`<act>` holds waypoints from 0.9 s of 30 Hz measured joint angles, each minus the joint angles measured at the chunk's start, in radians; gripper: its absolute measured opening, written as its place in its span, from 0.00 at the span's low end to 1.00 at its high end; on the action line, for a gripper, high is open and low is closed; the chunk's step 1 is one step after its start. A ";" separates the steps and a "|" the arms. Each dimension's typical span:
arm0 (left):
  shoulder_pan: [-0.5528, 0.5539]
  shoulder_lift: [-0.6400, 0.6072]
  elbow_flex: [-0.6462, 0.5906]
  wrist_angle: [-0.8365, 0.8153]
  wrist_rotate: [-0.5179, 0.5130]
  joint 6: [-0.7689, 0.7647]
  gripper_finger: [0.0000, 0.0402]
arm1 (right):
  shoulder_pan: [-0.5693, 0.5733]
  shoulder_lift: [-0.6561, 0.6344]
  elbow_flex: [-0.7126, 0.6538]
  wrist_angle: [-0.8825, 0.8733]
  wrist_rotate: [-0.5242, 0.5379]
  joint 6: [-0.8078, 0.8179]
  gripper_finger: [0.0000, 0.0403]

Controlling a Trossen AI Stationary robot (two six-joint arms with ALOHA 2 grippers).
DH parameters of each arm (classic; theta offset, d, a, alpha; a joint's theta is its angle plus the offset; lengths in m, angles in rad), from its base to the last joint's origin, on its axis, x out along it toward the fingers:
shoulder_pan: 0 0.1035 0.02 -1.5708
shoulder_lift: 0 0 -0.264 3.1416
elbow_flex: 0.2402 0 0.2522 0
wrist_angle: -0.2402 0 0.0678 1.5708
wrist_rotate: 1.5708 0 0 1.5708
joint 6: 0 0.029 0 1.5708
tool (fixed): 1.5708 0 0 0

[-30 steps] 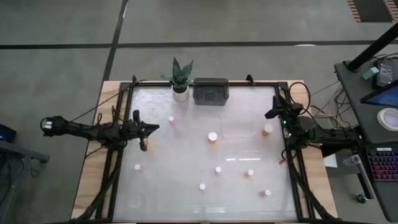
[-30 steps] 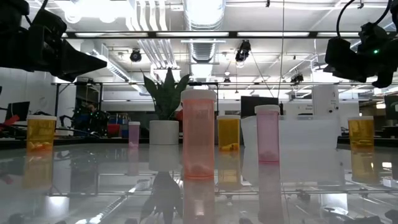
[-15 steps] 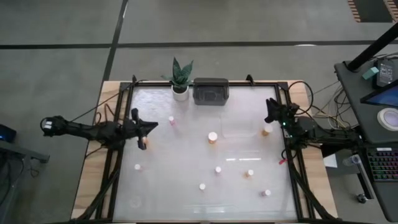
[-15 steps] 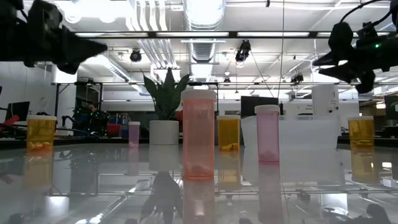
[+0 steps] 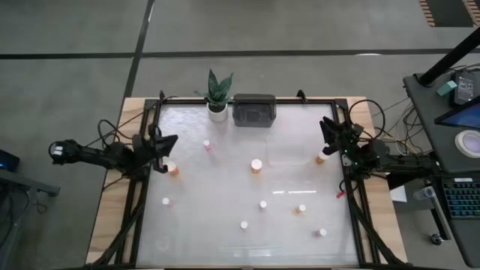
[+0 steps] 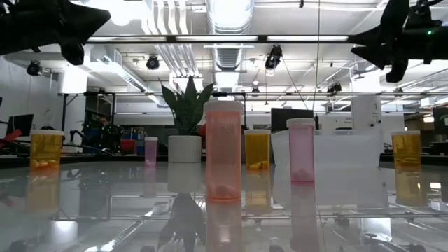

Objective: Pick and place medicine bottles into bin by pill shape (circle, oval)
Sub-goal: Put the large orange pill bottle into the black bin

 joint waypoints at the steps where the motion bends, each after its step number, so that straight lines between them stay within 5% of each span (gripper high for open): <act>1: 0.000 0.000 0.000 0.013 0.000 0.000 0.00 | 0.000 0.005 0.000 0.012 0.000 -0.007 0.37; 12: 0.000 0.000 0.009 0.072 -0.001 0.001 0.00 | 0.000 0.037 0.028 0.018 0.000 -0.223 0.37; 17: 0.000 0.000 0.010 0.087 -0.002 0.001 0.00 | -0.003 0.037 0.029 0.030 -0.030 0.030 0.37; 27: 0.000 0.000 0.012 0.098 -0.002 0.021 0.00 | -0.005 0.182 0.032 0.260 -0.194 -0.004 0.37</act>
